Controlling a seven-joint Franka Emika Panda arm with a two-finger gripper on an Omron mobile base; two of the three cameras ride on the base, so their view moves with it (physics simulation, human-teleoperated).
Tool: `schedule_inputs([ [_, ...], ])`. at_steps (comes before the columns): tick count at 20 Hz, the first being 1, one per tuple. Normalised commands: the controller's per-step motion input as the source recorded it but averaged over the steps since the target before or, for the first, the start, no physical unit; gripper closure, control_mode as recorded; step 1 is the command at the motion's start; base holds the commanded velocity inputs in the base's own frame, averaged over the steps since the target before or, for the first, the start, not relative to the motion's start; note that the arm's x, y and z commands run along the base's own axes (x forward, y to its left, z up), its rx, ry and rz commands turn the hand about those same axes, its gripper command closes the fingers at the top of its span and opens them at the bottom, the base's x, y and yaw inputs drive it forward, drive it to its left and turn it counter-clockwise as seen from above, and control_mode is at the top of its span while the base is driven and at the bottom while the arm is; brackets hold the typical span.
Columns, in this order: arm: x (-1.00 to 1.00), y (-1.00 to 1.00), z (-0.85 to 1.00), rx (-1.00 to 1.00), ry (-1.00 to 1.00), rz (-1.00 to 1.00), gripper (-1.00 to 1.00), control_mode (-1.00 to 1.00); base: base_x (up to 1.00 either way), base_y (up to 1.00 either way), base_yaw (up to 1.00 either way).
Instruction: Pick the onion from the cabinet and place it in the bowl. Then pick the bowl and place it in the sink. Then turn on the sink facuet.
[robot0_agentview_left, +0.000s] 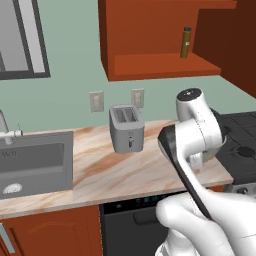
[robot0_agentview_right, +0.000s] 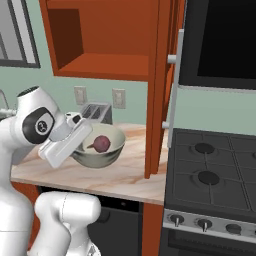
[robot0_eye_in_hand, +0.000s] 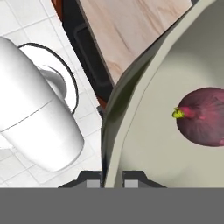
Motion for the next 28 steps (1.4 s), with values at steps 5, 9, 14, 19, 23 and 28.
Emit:
schedule_inputs([
  [5,0.0,0.0,0.0,0.0,0.0,0.0,1.0,1.0,-0.39,0.17,0.0],
  [9,0.0,0.0,0.0,0.0,0.0,0.0,1.0,1.0,-0.25,0.67,0.0],
  [14,0.0,0.0,0.0,0.0,0.0,0.0,1.0,1.0,-0.01,0.92,0.0],
  [19,0.0,0.0,0.0,0.0,0.0,0.0,1.0,1.0,0.0,0.84,0.0],
  [23,0.0,0.0,0.0,0.0,0.0,0.0,1.0,1.0,0.0,0.64,0.0],
  [28,0.0,0.0,0.0,0.0,0.0,0.0,1.0,1.0,0.08,0.14,0.0],
])
